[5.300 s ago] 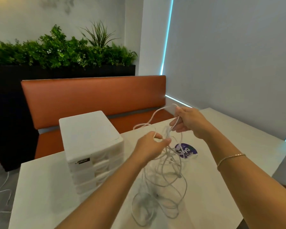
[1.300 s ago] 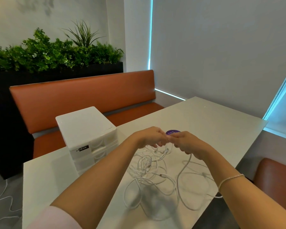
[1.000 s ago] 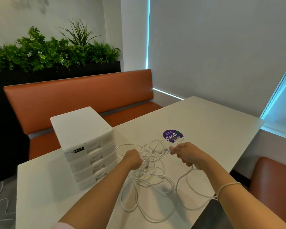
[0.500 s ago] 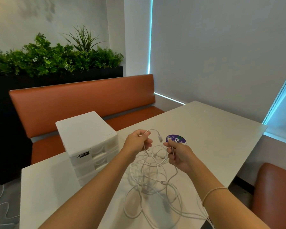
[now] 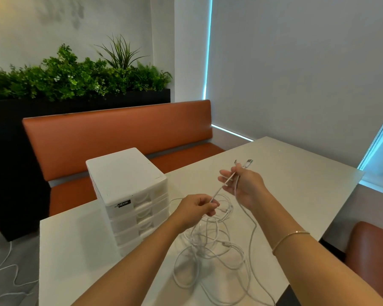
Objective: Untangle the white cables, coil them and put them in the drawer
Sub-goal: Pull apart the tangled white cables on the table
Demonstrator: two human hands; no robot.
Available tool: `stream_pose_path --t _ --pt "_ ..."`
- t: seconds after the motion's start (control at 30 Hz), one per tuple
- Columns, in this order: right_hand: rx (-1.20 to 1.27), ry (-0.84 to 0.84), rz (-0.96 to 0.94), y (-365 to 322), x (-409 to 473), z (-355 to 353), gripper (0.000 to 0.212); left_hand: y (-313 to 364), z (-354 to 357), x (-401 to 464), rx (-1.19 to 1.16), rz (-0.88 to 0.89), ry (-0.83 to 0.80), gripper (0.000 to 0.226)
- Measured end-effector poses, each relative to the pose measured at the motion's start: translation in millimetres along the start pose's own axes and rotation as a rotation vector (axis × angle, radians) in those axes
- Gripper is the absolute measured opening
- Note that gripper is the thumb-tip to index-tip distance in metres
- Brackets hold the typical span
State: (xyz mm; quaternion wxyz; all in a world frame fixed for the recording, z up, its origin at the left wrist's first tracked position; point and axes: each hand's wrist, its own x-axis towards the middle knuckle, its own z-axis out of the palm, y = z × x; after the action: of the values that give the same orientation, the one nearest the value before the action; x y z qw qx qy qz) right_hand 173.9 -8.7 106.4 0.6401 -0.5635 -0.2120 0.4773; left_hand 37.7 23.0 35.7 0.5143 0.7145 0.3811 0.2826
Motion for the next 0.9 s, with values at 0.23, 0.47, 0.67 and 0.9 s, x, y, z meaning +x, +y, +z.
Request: stream_pose_path --t 0.23,0.47,0.67,0.9 --pt "0.123 0.010 -0.188 -45 9 -27 0.036 -41 -11 -5 0.286 -0.069 0.018 0.016" --pt "-0.179 0.323 -0.479 -80 14 -61 0.035 -55 -26 -4 0.361 -0.101 0.110 0.017" --pt "-0.795 0.095 -0.586 -54 -2 -44 0.029 -12 -23 4 0.254 0.041 0.148 0.020" --pt "-1.072 -0.266 -0.506 -2 -13 1 0.026 44 -15 16 0.084 0.157 0.130 0.025"
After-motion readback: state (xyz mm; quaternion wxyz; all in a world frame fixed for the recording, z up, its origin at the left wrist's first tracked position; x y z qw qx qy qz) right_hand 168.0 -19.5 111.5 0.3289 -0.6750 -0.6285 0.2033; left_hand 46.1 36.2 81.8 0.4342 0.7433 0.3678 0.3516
